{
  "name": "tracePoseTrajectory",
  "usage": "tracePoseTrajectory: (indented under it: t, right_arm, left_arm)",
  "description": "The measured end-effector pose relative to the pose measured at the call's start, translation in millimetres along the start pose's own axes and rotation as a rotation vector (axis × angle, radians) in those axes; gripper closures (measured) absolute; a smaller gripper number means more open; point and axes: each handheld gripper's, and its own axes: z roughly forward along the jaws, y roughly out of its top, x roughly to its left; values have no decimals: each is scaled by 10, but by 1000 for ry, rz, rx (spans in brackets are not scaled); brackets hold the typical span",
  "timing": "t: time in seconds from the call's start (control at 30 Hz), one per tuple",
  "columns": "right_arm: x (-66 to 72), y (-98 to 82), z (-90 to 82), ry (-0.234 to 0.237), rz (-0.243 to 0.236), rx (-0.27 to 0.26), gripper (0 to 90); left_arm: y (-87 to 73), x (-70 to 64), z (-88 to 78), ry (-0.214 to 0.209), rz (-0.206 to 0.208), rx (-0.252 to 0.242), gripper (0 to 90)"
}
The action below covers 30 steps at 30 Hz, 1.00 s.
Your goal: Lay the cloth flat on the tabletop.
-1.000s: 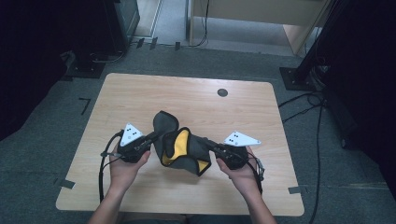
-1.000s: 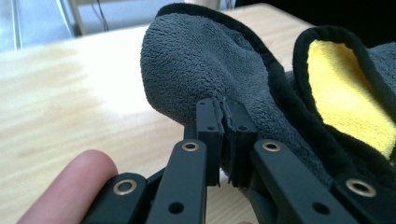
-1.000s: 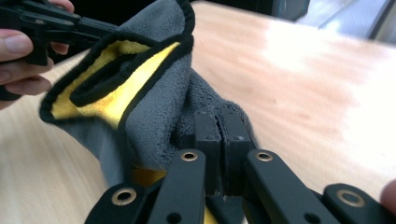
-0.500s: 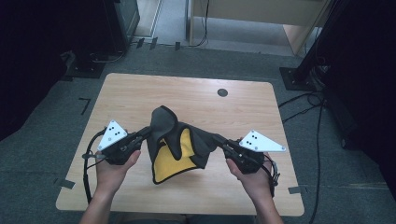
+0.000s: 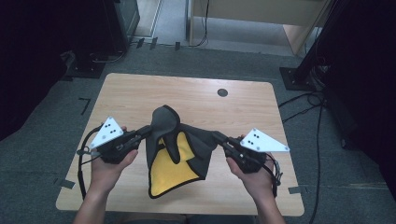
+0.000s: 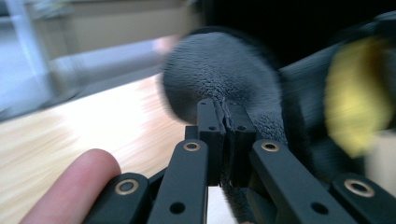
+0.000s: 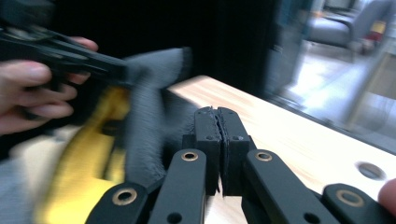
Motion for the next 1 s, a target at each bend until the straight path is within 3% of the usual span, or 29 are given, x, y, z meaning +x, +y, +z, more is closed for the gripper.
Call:
tracePoseTrajectory:
  t: [0.03,0.07,0.13,0.17,0.23,0.3,0.33,0.43,0.6,0.67,0.73,0.77,0.8,0.83,0.97,1.0]
  right_arm:
    - [-93,-95,117,-58,10,30,875]
    - [-207,-216,235,-97,64,50,837]
    - [-406,-476,424,-200,164,105,721]
    - [-481,-590,482,-227,195,137,706]
    - [-608,-802,542,-232,209,195,632]
    - [-632,-830,544,-232,214,204,611]
    - [-689,-893,539,-223,255,224,590]
    - [-697,-942,555,-212,267,251,573]
    - [-552,-1051,692,-165,229,316,522]
    - [-387,-1089,837,-114,174,352,489]
    - [-298,-1094,923,-123,141,360,472]
    - [-298,-1094,923,-123,141,360,472]
    - [-270,-1094,984,-139,137,354,453]
    - [-277,-1099,1090,-188,154,355,445]
    - [-335,-1125,1275,-189,181,375,443]
    - [-377,-1152,1442,-193,169,427,533]
  left_arm:
    - [-104,118,130,47,-67,18,821]
    - [-227,237,258,107,-135,56,735]
    - [-482,447,435,150,-230,127,665]
    - [-595,527,485,156,-257,155,653]
    - [-680,607,498,160,-271,167,620]
    - [-684,628,490,163,-276,163,609]
    - [-694,635,498,159,-274,166,600]
    - [-721,615,535,146,-259,192,594]
    - [-825,447,697,85,-182,303,578]
    - [-896,286,765,56,-129,347,569]
    - [-961,204,806,62,-84,382,555]
    - [-961,204,806,62,-84,382,540]
    - [-1000,178,828,71,-65,400,540]
    - [-1080,161,862,87,-51,434,527]
    - [-1130,140,865,97,-29,419,517]
    - [-1153,106,871,114,7,407,506]
